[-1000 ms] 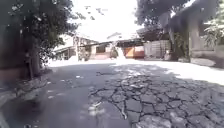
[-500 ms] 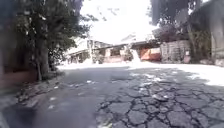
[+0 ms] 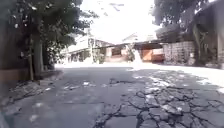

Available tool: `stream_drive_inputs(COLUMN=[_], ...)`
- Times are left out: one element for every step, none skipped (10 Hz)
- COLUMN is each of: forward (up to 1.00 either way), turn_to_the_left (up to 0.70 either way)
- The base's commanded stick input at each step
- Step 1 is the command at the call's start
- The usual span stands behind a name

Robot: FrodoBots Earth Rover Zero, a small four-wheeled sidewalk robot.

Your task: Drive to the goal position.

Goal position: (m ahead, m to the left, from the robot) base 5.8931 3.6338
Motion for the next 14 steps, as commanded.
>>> stream_drive_inputs(forward=[1.0,1.0,1.0,1.0,1.0,1.0,1.0,1.0,1.0,1.0,1.0,1.0,1.0,1.0], turn_to_the_left=[0.03,0.08,0.14,0.21,0.22,0.1,0.0,0.0,0.02,0.2,0.2,0.08,0.02,0.03])
